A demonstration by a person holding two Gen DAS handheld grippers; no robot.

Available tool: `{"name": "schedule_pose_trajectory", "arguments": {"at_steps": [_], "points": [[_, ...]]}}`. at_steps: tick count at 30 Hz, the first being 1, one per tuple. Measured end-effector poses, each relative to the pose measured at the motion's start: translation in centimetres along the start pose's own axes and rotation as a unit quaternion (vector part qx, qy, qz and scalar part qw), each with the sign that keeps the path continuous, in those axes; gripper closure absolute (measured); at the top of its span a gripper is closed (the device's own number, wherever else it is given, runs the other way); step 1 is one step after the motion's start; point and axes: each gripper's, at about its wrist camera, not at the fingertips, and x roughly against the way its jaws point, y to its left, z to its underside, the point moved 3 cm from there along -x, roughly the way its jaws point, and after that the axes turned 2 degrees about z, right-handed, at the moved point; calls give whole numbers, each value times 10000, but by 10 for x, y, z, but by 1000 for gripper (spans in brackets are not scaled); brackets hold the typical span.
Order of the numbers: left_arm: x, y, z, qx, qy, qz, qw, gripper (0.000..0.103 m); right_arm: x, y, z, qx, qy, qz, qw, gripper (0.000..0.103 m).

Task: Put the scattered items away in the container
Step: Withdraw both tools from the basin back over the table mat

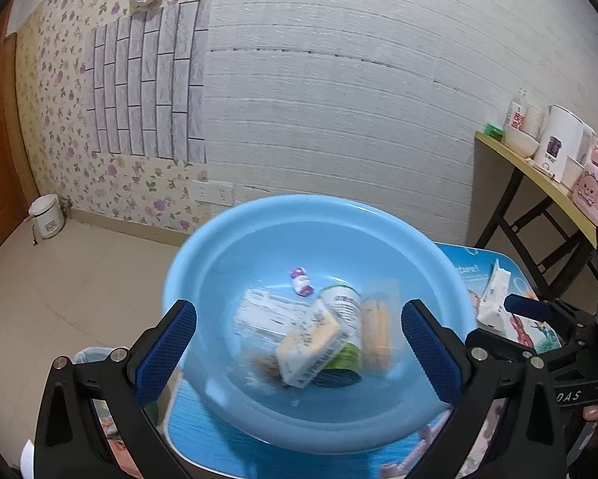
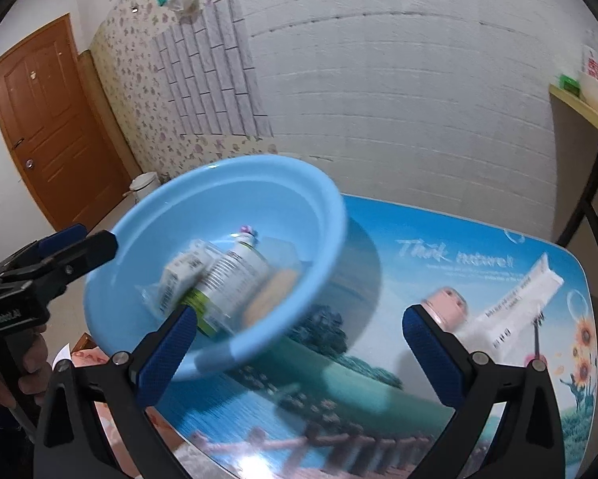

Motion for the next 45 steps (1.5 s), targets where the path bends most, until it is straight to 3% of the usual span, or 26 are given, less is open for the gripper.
{"name": "schedule_pose_trajectory", "arguments": {"at_steps": [11,21,33,45], "points": [[0,-63,13,-478,139,335,9982,0,28,-56,15,-376,-177,278,9987,0],[-3,-136,22,-974,173,872,9913,0,46,-122,47,-864,-23,790,9931,0],[-13,-199,43,-1405,371,1267,9812,0,70,-169,63,-1182,-60,1144,9864,0],[-57,-217,62,-1440,799,1134,9798,0,66,-199,77,-1499,38,1148,9820,0]]}}
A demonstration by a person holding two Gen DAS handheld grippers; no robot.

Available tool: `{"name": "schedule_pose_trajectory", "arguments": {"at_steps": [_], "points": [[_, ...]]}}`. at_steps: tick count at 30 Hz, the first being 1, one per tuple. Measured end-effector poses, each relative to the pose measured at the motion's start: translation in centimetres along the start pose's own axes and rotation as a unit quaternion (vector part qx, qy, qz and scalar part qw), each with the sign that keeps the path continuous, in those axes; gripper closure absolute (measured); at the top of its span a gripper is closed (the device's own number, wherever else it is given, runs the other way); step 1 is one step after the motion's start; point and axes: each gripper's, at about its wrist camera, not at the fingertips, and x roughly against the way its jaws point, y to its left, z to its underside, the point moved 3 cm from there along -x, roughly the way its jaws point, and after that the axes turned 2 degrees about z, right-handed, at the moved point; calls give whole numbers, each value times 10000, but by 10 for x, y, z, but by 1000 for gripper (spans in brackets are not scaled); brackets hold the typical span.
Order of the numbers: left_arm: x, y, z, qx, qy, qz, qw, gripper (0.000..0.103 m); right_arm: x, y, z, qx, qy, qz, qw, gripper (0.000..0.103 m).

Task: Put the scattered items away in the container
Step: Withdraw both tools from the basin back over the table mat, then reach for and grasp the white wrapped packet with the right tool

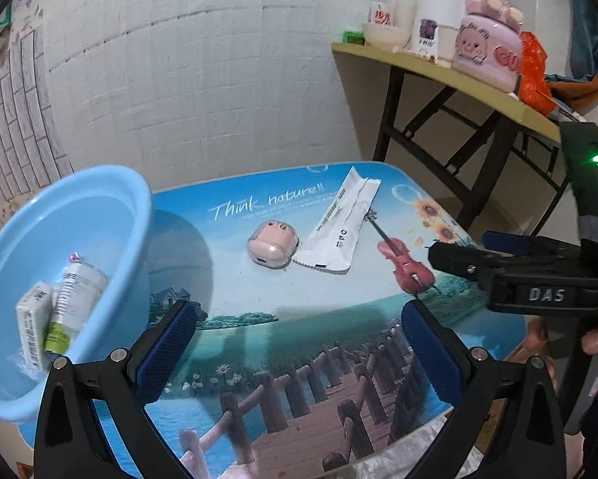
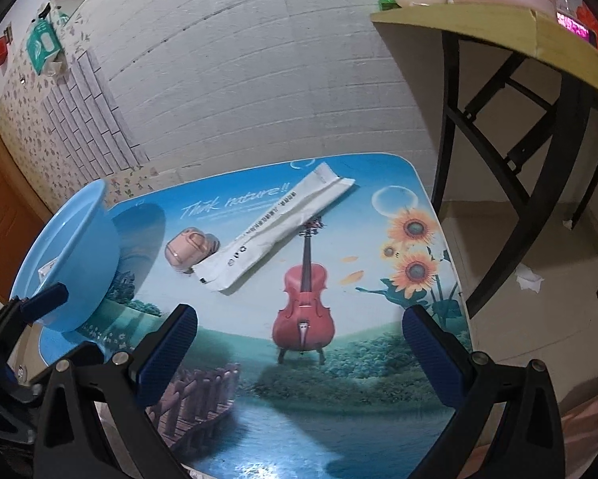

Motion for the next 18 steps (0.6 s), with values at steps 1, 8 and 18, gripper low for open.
{"name": "schedule_pose_trajectory", "arguments": {"at_steps": [1,8,18], "points": [[-4,0,0,31,31,10,10000,0,-2,-1,-1,-19,2,0,10000,0],[-23,-3,-4,-20,104,-13,9999,0,-14,-1,-10,-12,27,-16,10000,0],[-44,-15,-8,-122,146,-88,9998,0,-36,-5,-35,7,75,99,9999,0]]}}
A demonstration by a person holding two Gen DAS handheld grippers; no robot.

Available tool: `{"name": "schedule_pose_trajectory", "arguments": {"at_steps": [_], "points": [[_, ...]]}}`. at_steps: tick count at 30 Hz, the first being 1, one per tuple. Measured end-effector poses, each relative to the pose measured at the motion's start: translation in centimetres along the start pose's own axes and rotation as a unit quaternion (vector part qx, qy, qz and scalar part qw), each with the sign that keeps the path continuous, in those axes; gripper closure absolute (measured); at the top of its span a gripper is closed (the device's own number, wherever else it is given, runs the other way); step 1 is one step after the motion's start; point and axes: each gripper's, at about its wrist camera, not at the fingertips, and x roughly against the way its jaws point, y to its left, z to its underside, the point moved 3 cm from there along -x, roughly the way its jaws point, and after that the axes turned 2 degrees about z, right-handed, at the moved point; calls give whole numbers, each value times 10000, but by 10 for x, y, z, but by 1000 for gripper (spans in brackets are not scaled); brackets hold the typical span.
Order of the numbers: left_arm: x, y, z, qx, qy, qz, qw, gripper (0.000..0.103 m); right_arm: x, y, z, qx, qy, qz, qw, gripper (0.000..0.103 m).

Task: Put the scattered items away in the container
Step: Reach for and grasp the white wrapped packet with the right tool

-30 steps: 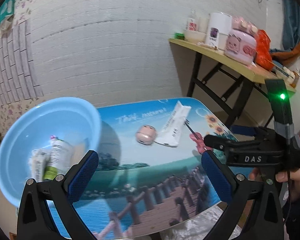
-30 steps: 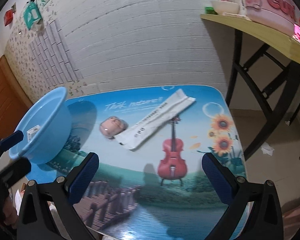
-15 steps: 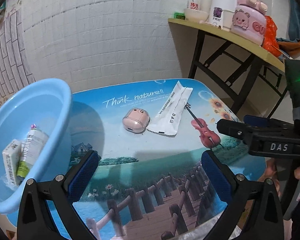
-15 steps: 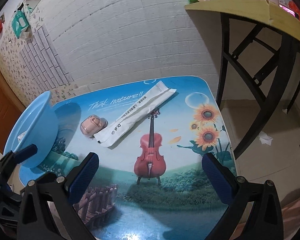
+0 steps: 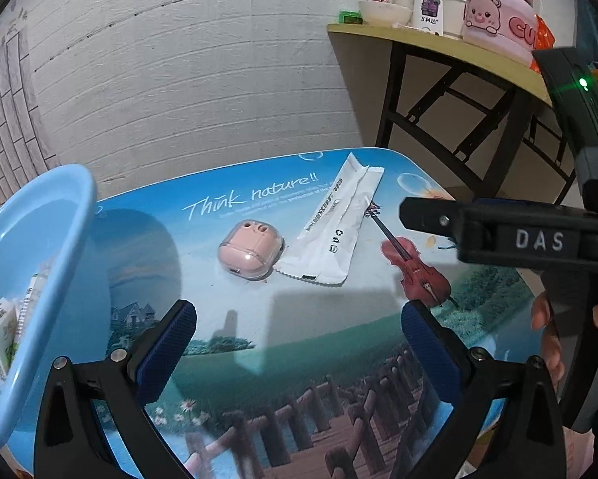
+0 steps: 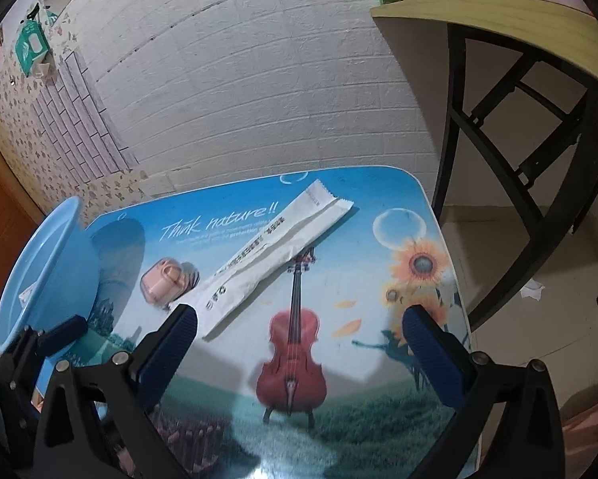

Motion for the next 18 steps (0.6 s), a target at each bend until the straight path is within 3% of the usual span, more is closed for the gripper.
{"name": "schedule_pose_trajectory", "arguments": {"at_steps": [18], "points": [[-26,19,-15,78,92,-64,9999,0,-49,16,-29,253,310,87,9992,0]]}}
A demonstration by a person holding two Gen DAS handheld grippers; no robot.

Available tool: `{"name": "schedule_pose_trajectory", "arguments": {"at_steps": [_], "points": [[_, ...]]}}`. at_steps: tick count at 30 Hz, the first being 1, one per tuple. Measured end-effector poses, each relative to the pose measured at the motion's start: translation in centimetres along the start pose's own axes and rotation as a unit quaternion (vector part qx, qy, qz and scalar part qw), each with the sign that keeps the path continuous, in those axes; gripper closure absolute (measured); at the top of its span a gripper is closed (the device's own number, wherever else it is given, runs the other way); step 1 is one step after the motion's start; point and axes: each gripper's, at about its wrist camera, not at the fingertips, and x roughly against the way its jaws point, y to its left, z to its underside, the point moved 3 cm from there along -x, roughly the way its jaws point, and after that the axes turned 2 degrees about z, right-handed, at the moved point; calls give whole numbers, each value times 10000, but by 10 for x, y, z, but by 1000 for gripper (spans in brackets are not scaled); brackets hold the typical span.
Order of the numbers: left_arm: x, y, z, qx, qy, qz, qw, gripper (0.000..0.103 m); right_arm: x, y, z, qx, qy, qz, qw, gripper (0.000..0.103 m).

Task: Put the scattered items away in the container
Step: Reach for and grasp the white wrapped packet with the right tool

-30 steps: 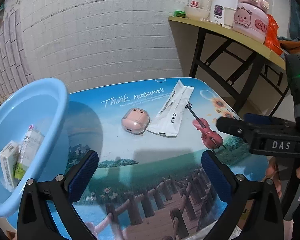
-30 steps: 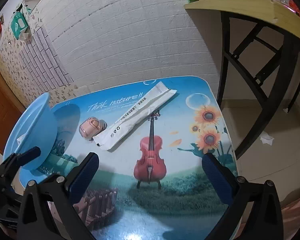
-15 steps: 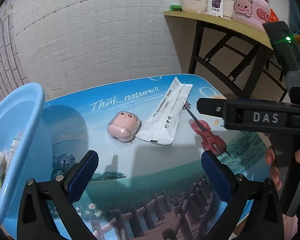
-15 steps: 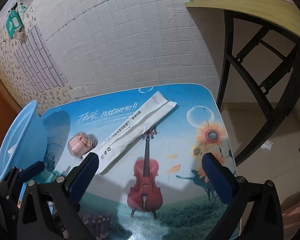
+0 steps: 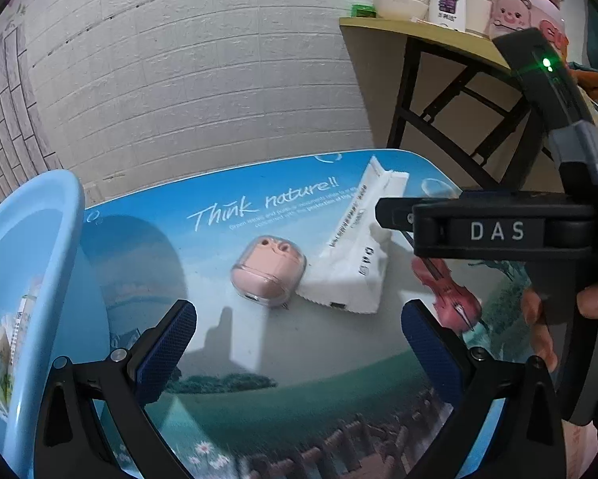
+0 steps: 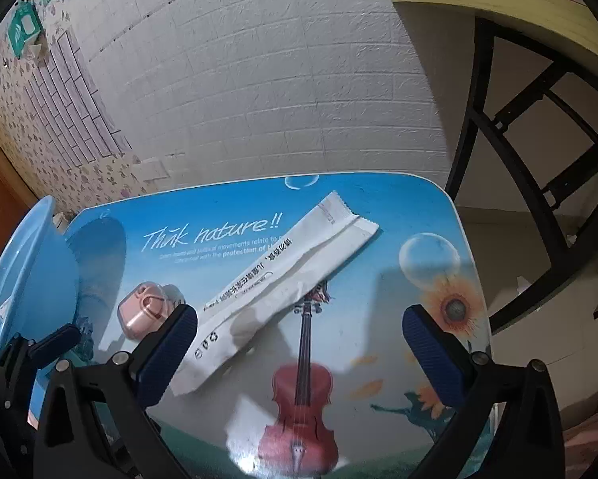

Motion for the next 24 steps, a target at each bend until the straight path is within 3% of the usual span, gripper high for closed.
{"name": "schedule_pose_trajectory", "arguments": {"at_steps": [12,22,24], "points": [[-14,9,-6,150,15,50,9999,0,-20,10,-5,60,120,65,9999,0],[-21,18,-5,230,51,77,9997,0,-42,23,-9,366,296,411,9980,0],[-22,19,-4,260,65,103,9996,0,-46,24,-7,401,344,403,9978,4]]}}
